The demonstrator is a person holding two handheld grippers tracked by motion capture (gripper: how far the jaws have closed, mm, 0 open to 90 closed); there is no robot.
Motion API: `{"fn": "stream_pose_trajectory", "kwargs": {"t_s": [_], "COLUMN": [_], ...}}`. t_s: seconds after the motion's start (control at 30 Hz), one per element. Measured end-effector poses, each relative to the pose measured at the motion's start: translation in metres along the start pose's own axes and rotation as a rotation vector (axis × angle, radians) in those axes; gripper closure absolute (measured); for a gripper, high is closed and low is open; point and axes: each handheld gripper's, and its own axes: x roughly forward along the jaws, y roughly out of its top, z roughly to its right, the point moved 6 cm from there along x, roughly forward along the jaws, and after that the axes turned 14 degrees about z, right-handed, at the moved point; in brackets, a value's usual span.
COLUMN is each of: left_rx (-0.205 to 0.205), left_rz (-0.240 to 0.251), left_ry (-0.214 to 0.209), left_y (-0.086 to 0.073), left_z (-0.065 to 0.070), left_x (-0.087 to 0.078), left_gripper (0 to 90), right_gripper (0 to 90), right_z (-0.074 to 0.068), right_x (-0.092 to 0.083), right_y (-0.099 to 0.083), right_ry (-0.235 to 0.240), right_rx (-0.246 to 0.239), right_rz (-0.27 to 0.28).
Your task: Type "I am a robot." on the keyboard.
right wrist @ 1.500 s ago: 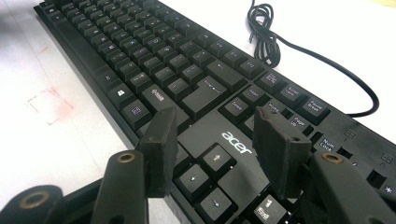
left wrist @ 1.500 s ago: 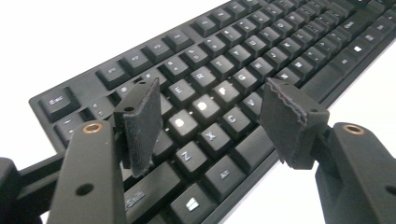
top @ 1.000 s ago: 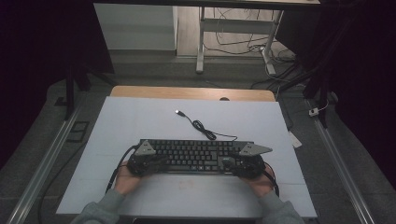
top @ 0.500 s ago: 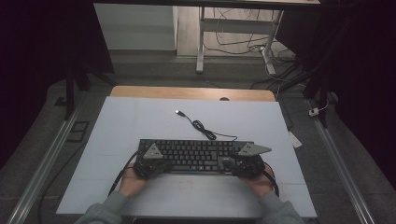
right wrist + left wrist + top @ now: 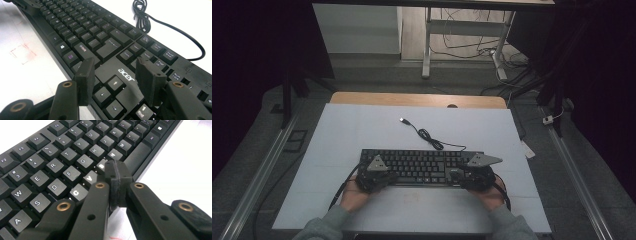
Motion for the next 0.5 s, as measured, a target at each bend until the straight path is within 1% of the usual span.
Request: {"fn": "stream_pose_trajectory", "kwargs": {"t_s": [0.2,0.23,0.3,0.37,0.5], "left_rx": [0.001,-0.005,-0.003,0.006,0.008], "left_rz": [-0.009,-0.006,-0.006,-0.002,0.056], "left_ry": [0.001,0.002,0.005,0.018,0.022], "left_y": [-0.0019,-0.0019,-0.0020,-0.0014,0.0046], "left_z": [-0.0010,-0.0011,-0.0013,-0.0013,-0.0012], "left_x": [0.0014,0.0016,0.0016,0.0007,-0.0053], "left_gripper": [89.1,89.1,89.1,89.1,89.1], "right_gripper": [50.3,50.3,50.3,50.3,50.3], "right_z": [0.0001,0.0000,0.0000,0.0001,0.0004], "right_x": [0.0005,0.0006,0.0006,0.0006,0.0004], "right_y": [-0.0008,-0.0008,-0.0009,-0.0009,-0.0007], "right_ry": [-0.002,-0.002,-0.003,-0.003,-0.003], "right_rx": [0.000,0.002,0.002,0.002,0.000], "right_rz": [-0.007,-0.007,-0.008,-0.008,-0.006]}}
